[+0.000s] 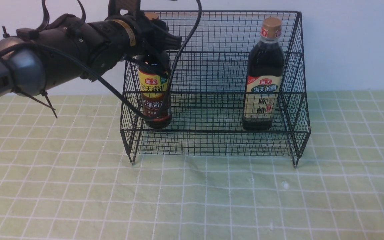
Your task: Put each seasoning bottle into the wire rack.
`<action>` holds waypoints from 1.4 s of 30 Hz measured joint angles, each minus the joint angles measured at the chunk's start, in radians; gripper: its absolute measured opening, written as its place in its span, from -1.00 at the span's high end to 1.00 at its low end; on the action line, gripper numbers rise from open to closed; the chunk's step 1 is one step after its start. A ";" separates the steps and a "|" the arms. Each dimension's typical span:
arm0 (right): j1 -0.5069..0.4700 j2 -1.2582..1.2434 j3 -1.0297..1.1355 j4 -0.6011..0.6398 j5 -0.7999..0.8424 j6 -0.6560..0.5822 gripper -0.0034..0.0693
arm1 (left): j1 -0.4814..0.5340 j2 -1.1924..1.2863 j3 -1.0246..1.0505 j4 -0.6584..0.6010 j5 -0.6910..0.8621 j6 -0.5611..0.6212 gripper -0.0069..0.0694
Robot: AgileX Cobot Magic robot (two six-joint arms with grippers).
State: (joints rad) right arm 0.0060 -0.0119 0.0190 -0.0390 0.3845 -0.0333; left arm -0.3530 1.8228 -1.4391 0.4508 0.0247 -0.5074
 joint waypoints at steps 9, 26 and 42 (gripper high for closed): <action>0.000 0.000 0.000 0.000 0.000 0.000 0.95 | -0.003 -0.063 -0.009 0.000 0.111 -0.003 -0.14; 0.000 0.000 0.000 0.000 0.000 0.000 0.95 | -0.004 -0.301 -0.011 0.114 0.303 0.062 0.39; 0.000 0.000 0.000 0.000 0.000 0.000 0.95 | -0.004 -0.487 -0.006 -0.199 1.154 0.424 0.83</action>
State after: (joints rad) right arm 0.0060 -0.0119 0.0190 -0.0390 0.3845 -0.0333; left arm -0.3569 1.3356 -1.4453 0.2517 1.1786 -0.0835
